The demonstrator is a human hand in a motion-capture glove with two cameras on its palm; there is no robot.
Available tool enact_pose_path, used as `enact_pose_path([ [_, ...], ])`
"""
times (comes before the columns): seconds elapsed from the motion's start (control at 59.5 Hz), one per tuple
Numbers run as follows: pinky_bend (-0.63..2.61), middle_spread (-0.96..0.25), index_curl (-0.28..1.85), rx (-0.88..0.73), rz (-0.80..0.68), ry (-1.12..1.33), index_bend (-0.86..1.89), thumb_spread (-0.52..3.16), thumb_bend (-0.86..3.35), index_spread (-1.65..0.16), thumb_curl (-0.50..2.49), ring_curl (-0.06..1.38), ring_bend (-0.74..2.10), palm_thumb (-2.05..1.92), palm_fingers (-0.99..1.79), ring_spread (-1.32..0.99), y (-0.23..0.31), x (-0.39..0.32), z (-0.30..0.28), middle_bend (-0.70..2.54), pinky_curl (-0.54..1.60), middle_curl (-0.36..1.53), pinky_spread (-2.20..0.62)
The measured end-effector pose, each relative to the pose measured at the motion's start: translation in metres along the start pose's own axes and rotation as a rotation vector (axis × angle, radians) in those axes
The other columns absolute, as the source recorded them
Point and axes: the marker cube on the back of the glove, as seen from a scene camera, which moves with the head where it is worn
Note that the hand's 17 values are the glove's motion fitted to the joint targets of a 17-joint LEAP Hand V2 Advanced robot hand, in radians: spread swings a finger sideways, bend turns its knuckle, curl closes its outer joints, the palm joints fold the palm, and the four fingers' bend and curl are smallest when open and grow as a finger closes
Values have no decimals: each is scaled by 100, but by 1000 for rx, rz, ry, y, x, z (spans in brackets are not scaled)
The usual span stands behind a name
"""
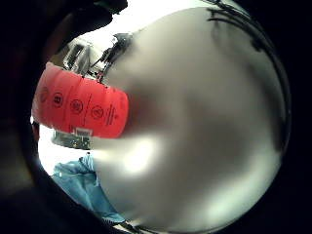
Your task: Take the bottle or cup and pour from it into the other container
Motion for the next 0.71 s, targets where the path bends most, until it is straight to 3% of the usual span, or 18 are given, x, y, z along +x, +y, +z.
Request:
enact_pose_path([
  [0.151, 72, 9, 18, 54, -30, -122, 11, 80, -2, -30, 39, 31, 54, 78, 23, 8, -10, -6, 24, 22, 29, 35, 22],
  [0.235, 66, 8, 19, 125, -35, -151, 14, 78, 0, -26, 40, 30, 59, 87, 50, 5, -16, -7, 37, 30, 26, 36, 19],
  [0.286, 57, 5, 23, 135, -31, -146, 20, 75, 3, -21, 44, 31, 60, 95, 84, -1, -20, -9, 44, 41, 24, 40, 12],
  [0.336, 53, 3, 26, 132, -26, -141, 18, 72, 3, -18, 47, 33, 60, 99, 93, -4, -22, -12, 50, 42, 24, 41, 8],
  [0.706, 50, -4, 31, -10, -70, 28, 12, 35, -3, -12, 61, 39, 51, 107, 106, -11, -26, -62, 73, 31, 30, 45, -10],
])
